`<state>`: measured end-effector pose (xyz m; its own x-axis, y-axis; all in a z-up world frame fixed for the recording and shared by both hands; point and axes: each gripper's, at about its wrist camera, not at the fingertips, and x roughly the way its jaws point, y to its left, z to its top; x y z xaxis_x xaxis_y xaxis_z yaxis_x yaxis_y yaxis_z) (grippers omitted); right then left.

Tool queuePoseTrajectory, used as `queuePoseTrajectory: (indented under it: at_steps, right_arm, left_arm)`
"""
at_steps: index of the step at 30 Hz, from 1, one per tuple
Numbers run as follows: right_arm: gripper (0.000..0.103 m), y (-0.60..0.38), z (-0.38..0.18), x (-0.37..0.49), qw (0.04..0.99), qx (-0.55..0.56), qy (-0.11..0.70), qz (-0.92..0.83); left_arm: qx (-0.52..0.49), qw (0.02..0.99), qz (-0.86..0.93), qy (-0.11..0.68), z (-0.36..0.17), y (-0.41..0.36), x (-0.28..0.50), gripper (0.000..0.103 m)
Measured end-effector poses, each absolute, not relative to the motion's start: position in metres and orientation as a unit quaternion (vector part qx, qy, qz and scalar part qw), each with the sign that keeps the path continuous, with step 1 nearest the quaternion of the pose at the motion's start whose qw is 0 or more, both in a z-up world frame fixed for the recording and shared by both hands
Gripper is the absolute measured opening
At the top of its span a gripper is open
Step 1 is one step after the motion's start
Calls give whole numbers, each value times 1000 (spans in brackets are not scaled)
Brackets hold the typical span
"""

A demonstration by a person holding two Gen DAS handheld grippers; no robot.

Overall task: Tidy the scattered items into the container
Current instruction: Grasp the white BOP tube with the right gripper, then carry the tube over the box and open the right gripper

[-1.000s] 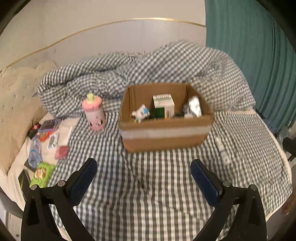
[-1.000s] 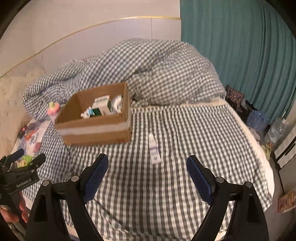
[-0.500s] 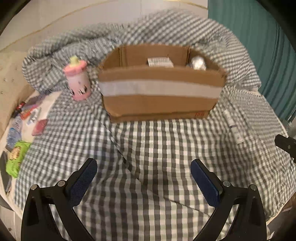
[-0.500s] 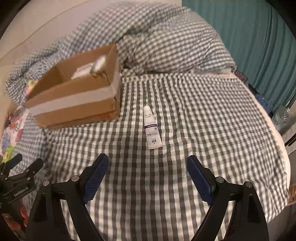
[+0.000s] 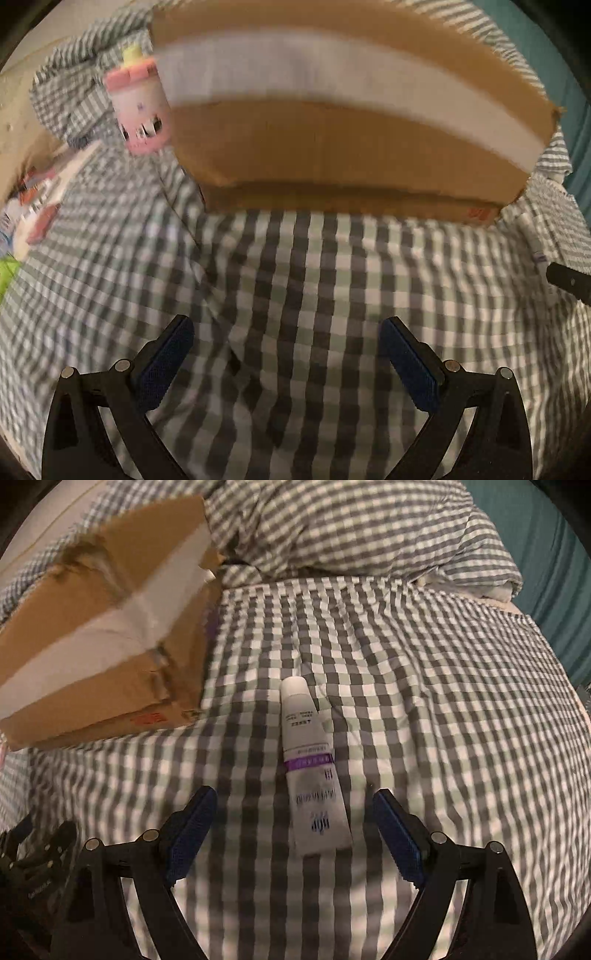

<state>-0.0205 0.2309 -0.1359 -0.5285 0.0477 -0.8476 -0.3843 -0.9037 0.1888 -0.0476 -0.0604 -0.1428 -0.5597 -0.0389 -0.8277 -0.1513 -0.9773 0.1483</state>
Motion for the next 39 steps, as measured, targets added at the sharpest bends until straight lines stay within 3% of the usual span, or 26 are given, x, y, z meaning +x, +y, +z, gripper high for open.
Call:
queuePoseTrajectory:
  at_steps: [9, 10, 12, 13, 28, 39]
  right_arm:
    - [86, 230, -147, -30, 149, -471, 158, 855]
    - [79, 230, -147, -29, 150, -470, 159, 855]
    - [52, 231, -143, -29, 153, -469, 158, 855]
    - [31, 230, -141, -28, 154, -469, 154, 856]
    - [30, 183, -85, 29, 95, -462, 182, 863]
    - [30, 145, -19, 58, 64, -431, 182, 881]
  left_arm:
    - [-452, 32, 886, 96, -149, -57, -44, 103]
    - [-452, 32, 886, 97, -148, -57, -44, 103]
    - [-452, 32, 886, 97, -149, -57, -44, 103]
    - [-452, 32, 886, 97, -148, -57, -43, 103]
    - [-484, 43, 869, 93, -136, -53, -25, 103]
    - [-460, 41, 882, 94, -82, -66, -16, 103]
